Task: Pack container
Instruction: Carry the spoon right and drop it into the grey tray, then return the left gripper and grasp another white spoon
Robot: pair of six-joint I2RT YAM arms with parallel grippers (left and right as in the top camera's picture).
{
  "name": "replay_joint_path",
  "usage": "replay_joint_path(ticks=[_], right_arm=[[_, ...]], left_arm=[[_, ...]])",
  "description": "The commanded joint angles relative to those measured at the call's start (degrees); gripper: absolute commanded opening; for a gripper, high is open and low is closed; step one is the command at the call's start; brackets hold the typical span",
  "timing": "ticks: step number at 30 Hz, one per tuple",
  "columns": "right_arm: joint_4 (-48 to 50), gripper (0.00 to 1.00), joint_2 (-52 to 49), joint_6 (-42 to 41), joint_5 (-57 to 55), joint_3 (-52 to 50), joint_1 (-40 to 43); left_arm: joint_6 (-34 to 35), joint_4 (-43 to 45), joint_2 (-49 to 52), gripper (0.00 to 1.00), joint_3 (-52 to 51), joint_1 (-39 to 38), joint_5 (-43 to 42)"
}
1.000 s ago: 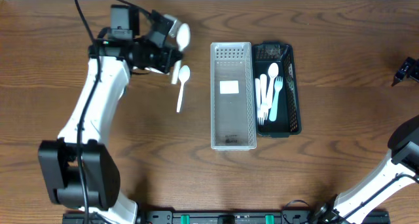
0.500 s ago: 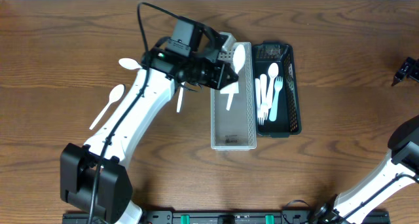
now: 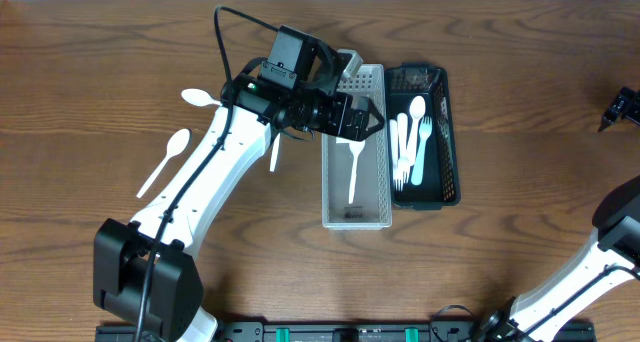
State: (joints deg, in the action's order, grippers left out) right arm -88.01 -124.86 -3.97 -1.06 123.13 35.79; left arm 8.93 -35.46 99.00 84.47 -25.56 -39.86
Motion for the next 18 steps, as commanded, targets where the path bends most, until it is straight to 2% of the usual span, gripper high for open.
replay_joint_path(ticks=[1, 3, 4, 8, 9, 13, 15, 18], right_arm=[[0.0, 0.99, 0.0, -0.7, 0.0, -0.2, 0.2], [0.0, 0.99, 0.0, -0.7, 0.0, -0.2, 0.2], [0.0, 0.99, 0.0, -0.7, 0.0, -0.2, 0.2], [0.0, 0.99, 0.0, -0.7, 0.0, -0.2, 0.2], [0.0, 0.99, 0.0, -0.7, 0.0, -0.2, 0.2], [0.0, 0.99, 0.0, -0.7, 0.0, -0.2, 0.2], [0.0, 0.99, 0.0, -0.7, 0.0, -0.2, 0.2], [0.0, 0.99, 0.0, -0.7, 0.0, -0.2, 0.2]], left_arm=[[-4.4, 0.9, -0.6, 0.98, 0.4, 0.4, 1.1], [-7.8, 1.3, -0.7, 0.98, 0.4, 1.2, 6.3], [-7.2, 1.4, -0.7, 0.98, 0.4, 1.9, 11.8], [5.0, -0.9, -0.6, 0.98, 0.4, 5.8, 34.5], [6.8, -1.5, -0.6, 0.98, 0.4, 7.1, 37.2], [6.2, -6.1, -0.6, 0.98, 0.3, 10.6, 37.6], [2.1, -7.5, -0.3, 0.98, -0.3, 11.5, 37.6], [1.0, -7.8, 0.9, 0.98, -1.9, 12.2, 37.6]])
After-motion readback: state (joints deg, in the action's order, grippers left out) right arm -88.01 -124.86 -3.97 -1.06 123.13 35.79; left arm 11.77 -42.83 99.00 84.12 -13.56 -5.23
